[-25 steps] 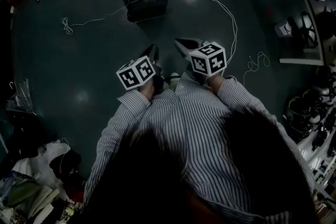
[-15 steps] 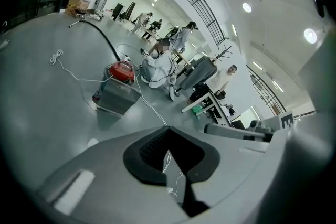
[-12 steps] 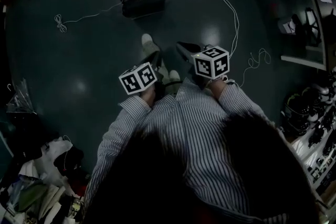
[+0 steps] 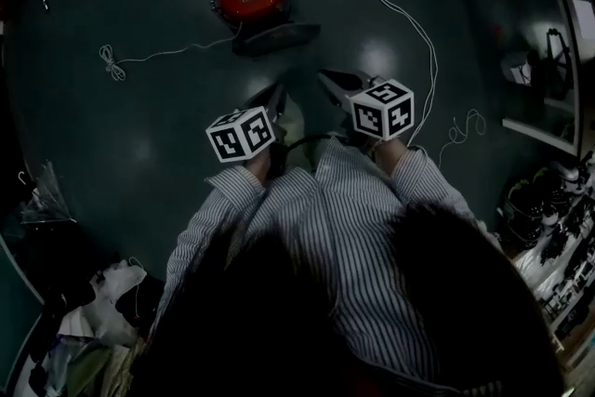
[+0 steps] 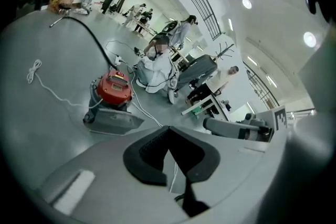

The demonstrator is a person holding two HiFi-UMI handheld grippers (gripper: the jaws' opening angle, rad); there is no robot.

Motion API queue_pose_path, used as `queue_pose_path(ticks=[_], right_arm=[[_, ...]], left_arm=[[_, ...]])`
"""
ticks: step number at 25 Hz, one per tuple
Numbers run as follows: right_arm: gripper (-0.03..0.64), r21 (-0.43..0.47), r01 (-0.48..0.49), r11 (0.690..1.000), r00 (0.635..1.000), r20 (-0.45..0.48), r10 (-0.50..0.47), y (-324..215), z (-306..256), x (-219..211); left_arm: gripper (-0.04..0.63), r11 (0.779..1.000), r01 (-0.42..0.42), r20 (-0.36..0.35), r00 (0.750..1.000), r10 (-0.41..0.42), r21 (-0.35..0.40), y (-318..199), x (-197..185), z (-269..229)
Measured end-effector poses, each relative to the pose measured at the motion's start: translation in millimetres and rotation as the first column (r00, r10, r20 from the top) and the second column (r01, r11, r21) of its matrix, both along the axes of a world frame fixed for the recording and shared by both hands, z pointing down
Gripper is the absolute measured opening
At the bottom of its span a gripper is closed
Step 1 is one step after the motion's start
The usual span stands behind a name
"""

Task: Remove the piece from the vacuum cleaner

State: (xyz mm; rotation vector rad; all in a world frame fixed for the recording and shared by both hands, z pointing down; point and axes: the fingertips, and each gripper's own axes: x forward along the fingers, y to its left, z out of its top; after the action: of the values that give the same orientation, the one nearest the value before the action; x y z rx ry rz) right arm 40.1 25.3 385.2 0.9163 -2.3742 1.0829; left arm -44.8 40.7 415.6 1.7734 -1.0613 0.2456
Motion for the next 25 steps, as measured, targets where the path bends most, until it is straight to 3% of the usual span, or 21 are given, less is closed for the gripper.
queue_pose_path(ticks=[3,12,21,25], right_arm=[[0.003,0.009,0.013,1.000,0.999,-0.035,-0.013,-36.7,9.5,-15.0],[0.003,-0.090,0.049,0.995,0.995,-0.079,-0.056,-82.8,49.6,-28.2],[0.003,-0.124,0.218,0.968,0.964,-0.129,-0.234,-99.8,97.5,-38.4],[0.005,-0.122,0.270,0.955,0.949,-0.137,-0.286,-110.5,128.5,-42.9]], left_arm=[[0.005,0.999,-0.051,0.038,0.998,0.050,0.002,-36.4,-12.3,12.8],[0.005,0.995,0.015,0.026,1.000,-0.012,-0.100,-78.9,-26.0,55.0],[0.005,0.999,0.005,0.056,0.998,-0.003,-0.048,-108.4,-16.3,78.3],[0.005,0.997,-0.061,0.110,0.992,0.066,-0.055,-118.1,-14.0,107.9]])
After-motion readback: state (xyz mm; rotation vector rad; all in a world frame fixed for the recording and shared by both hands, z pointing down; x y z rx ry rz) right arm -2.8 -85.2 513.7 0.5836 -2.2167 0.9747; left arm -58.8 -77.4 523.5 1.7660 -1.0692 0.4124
